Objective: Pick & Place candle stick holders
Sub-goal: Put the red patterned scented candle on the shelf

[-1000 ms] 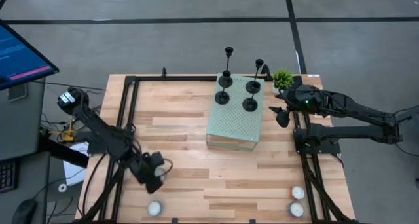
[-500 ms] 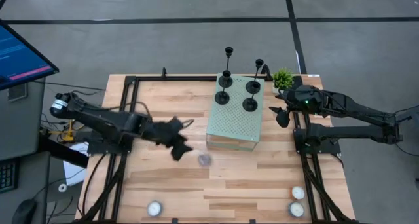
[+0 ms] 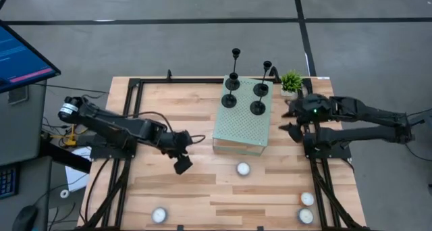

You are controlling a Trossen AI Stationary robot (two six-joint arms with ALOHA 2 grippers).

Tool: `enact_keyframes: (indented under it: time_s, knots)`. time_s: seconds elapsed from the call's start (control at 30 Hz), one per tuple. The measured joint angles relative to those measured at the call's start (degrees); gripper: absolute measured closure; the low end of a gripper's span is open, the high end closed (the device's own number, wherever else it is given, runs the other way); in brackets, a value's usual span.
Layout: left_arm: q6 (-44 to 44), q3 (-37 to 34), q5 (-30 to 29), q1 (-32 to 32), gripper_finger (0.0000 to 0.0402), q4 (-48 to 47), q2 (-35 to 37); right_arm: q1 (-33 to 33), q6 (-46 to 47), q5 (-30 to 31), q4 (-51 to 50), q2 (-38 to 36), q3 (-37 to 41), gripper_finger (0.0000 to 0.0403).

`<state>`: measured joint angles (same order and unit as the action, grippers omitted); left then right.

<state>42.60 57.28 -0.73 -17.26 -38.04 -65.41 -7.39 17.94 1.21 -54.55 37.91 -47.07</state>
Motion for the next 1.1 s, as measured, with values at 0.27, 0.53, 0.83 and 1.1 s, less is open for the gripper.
enact_keyframes:
  time_s: [0.27, 0.53, 0.83, 1.1]
  knots:
    - [4.22, 0.0, -7.53, -3.73, 0.0101, -0.09, 1.18, 23.36, 21.63, 3.75, 4.56, 1.2, 6.5, 0.0127]
    - [4.8, -0.13, -11.86, -6.26, 0.0101, 0.36, 0.01, 44.68, 35.56, 21.81, 26.72, 12.05, 16.93, 0.0127]
    - [1.28, -4.14, -12.19, -7.22, 0.0101, 12.53, -5.62, 55.01, 39.79, 30.07, 37.7, 31.56, 17.35, 0.0127]
    - [-5.17, -7.75, -13.2, -6.02, 0.0101, 32.23, -15.94, 53.74, 32.1, 33.56, 53.49, 46.42, 17.37, 0.0127]
